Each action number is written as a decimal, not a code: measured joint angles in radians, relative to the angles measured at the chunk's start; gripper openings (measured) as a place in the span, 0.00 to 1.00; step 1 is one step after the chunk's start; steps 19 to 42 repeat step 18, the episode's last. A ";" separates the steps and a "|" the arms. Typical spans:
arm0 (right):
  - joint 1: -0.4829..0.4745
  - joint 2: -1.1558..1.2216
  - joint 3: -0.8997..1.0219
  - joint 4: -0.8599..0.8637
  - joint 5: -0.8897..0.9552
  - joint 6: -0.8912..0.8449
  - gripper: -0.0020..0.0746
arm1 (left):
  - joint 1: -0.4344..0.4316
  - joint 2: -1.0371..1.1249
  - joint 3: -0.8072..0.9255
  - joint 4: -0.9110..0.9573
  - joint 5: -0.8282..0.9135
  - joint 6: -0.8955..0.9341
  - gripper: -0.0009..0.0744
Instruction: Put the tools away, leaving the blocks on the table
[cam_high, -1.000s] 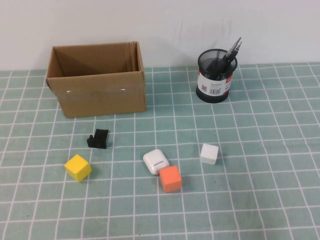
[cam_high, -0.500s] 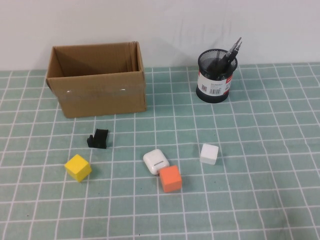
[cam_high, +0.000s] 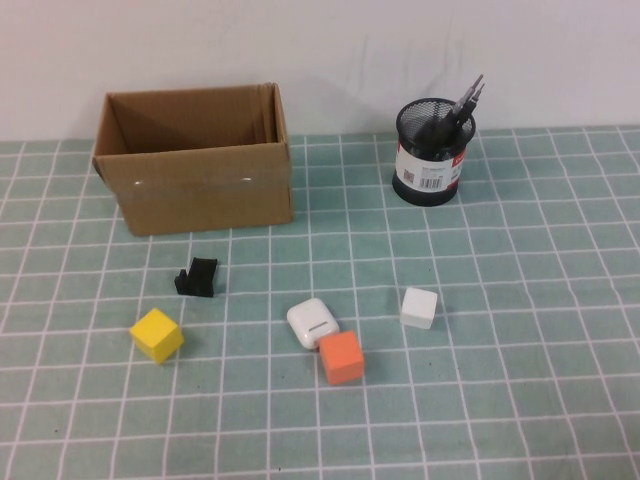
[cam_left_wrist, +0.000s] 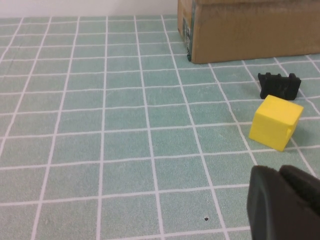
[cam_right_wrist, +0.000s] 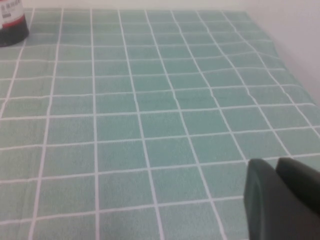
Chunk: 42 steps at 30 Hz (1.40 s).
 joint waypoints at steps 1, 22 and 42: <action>0.000 0.000 0.000 0.000 0.000 0.000 0.02 | 0.000 0.000 0.000 0.000 0.000 0.000 0.01; 0.000 0.000 0.000 0.000 0.000 0.000 0.02 | 0.000 0.000 0.000 0.000 0.000 0.000 0.01; 0.000 0.000 0.000 0.000 0.000 0.000 0.02 | 0.000 0.000 0.000 0.000 0.000 0.000 0.01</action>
